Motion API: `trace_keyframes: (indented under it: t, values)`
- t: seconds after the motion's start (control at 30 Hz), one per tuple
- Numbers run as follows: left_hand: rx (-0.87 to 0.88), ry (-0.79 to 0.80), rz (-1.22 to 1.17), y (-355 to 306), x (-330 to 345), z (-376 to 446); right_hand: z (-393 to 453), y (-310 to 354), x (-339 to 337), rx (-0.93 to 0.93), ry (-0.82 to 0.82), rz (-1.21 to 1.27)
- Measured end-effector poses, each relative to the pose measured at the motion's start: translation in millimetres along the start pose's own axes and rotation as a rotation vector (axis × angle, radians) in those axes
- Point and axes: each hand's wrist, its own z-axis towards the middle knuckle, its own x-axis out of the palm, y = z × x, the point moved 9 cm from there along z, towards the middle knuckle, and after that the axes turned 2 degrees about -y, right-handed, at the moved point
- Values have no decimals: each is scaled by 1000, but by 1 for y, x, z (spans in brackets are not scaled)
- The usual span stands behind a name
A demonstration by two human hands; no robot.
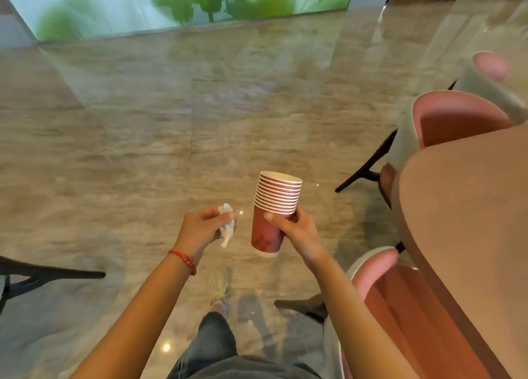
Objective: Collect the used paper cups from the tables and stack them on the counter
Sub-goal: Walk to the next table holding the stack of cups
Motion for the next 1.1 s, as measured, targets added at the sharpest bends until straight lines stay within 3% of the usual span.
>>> trace_keyframes:
  t: [0.5,0.8,1.1]
  values:
    - [-22,197,124,-141,67,324,296,65,3,23,-261,30]
    - [-15,279,126,-189,168,489,474,89,-56,16,-302,44]
    - [-6,307,166,-262,291,642,653,157,-135,-19,-319,54]
